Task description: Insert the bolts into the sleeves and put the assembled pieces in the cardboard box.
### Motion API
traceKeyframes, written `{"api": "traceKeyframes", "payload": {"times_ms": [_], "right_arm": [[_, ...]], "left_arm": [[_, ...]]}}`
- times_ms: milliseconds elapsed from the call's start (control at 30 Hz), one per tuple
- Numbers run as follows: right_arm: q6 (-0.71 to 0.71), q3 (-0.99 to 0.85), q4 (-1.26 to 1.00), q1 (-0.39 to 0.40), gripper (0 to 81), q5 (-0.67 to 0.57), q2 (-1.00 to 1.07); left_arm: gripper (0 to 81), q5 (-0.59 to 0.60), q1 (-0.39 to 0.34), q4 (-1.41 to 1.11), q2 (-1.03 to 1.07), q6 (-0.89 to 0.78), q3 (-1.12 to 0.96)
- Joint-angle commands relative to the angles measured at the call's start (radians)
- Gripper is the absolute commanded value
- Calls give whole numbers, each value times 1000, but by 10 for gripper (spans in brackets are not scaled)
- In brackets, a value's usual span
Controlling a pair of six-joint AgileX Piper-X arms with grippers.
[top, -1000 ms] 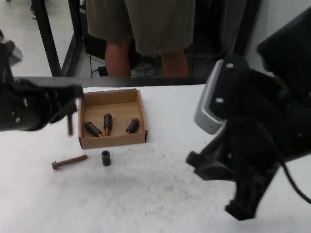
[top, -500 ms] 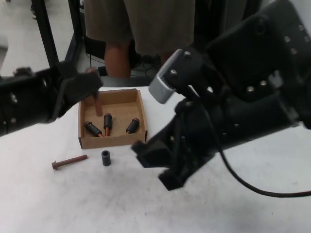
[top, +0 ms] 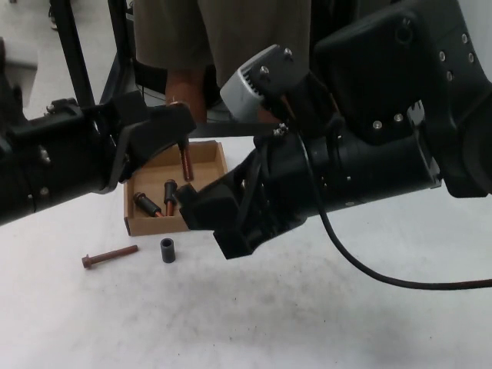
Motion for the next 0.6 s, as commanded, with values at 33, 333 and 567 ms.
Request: {"api": "traceKeyframes", "payload": {"times_ms": [33, 333, 567], "right_arm": [[11, -5, -20, 1, 3, 2, -4], [11, -5, -20, -1, 3, 48, -4], [11, -5, -20, -1, 3, 76, -4]], "left_arm": [[8, -6, -5, -20, -11, 15, -1], [8, -6, -5, -20, -11, 27, -1], [8, -6, -5, -20, -11, 26, -1]]}}
